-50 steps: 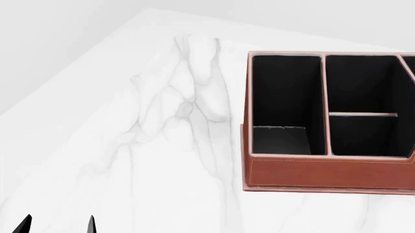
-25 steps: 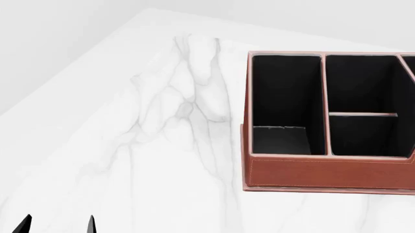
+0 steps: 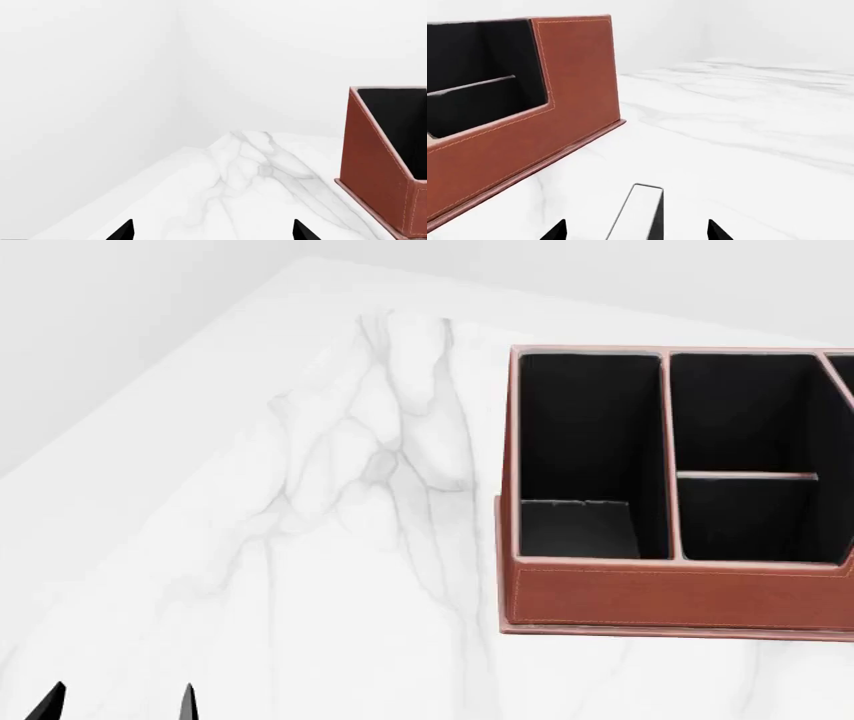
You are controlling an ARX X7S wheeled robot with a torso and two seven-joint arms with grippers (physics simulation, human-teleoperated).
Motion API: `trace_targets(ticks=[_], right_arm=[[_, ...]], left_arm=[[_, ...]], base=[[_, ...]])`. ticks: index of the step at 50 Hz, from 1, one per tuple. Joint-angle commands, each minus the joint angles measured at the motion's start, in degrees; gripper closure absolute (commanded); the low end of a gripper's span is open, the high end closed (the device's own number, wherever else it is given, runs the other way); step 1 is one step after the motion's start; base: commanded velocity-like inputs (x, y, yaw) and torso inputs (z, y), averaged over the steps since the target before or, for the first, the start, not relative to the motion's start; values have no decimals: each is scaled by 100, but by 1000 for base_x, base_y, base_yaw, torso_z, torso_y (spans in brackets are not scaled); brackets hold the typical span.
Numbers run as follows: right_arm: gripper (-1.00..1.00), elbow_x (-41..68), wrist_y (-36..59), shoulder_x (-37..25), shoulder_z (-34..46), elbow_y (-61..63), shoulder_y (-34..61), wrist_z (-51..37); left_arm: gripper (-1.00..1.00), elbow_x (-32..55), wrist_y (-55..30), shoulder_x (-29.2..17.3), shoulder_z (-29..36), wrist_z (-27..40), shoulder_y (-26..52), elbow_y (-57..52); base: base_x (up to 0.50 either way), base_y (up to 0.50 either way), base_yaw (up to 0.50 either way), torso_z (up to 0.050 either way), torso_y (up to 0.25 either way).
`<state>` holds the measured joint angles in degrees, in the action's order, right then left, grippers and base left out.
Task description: Pick up the book and place it in the left compartment of the caddy.
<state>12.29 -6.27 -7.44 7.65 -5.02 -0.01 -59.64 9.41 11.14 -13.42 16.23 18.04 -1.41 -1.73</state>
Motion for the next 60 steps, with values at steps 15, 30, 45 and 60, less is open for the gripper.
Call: trace_targets(ticks=[15,30,45,60], right_arm=[[-100,117,-225,52,173,-560,122,78],[-100,81,-151,121,324,-800,216,-26],[-100,123,-209,143,447,-859,166,-64],[-100,157,-296,150,497,-916,123,-184]], left_arm=[[-100,36,39,-55,59,57,-14,0],[-100,49,16,-74,99,90,28,21],[-100,65,10,-97,137,120,49,32],[-100,72,9,-122,179,145,59,42]], base=[[0,0,0,0,0],[0,0,0,0,0],[0,0,0,0,0],[0,0,0,0,0]])
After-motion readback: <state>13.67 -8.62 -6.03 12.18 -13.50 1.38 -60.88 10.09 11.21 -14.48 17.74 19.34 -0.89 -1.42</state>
